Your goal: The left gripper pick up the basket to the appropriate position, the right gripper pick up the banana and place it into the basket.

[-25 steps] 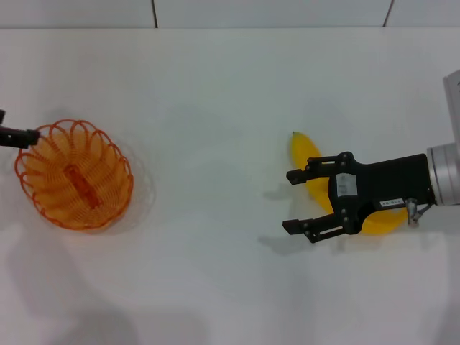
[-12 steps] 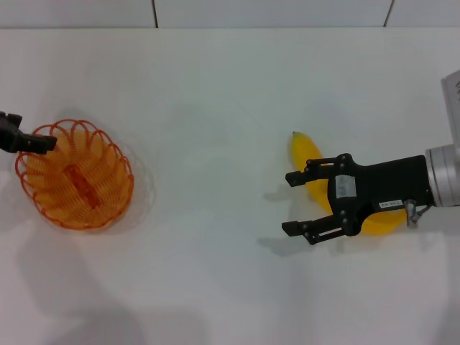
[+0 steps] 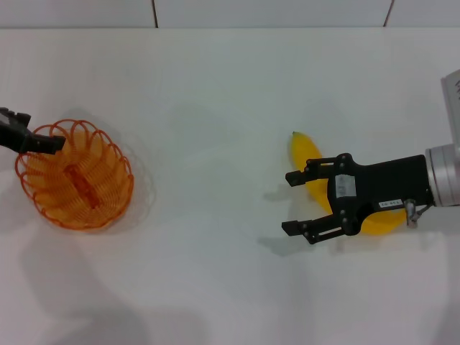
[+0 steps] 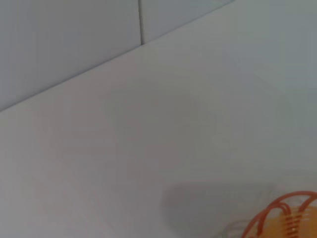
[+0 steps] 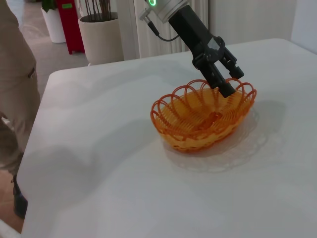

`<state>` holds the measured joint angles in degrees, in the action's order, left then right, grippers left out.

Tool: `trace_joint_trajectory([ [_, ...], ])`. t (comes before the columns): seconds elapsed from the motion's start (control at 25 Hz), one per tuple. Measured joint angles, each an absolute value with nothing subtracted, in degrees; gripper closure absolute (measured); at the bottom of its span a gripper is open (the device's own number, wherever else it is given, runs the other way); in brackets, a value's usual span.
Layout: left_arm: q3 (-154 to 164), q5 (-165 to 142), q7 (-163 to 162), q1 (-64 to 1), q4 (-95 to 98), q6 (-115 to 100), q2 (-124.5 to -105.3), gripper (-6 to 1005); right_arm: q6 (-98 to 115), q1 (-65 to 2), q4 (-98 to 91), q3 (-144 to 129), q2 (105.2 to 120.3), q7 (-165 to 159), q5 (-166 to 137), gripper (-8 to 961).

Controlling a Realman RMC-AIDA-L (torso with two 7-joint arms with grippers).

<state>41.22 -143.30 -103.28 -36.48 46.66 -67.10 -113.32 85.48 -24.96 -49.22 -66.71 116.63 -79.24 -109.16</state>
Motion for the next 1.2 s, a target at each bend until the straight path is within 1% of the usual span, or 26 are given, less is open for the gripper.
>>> trace_joint_trajectory([
  [0.24, 41.22, -143.05, -102.51, -36.48, 45.95, -66.13, -113.46, 122, 85.44, -24.96, -49.22, -66.78, 116.63, -79.56, -109.16, 92],
  [0.48, 41.15, -142.95, -100.89, -36.48, 45.48, -65.83, -114.12, 123, 85.43, -25.05, -49.22, -66.8, 116.63, -79.75, -109.16, 91],
  [0.72, 40.64, -142.92, -100.44, -36.39, 45.07, -64.45, -114.34, 193, 85.43, -25.15, -49.22, -66.8, 116.55, -80.39, -109.33, 91],
  [0.92, 40.57, -142.9, -100.41, -36.31, 45.07, -64.24, -114.45, 427, 85.1, -25.49, -48.87, -66.8, 116.6, -80.43, -110.17, 91],
  [1.12, 40.54, -142.9, -100.41, -36.35, 45.09, -64.25, -114.44, 634, 84.9, -26.54, -47.3, -66.8, 116.63, -80.43, -110.65, 91],
  [1.2, 40.54, -142.89, -100.41, -36.34, 45.14, -64.25, -114.44, 695, 84.9, -26.62, -47.11, -66.8, 116.63, -80.43, -110.73, 91],
])
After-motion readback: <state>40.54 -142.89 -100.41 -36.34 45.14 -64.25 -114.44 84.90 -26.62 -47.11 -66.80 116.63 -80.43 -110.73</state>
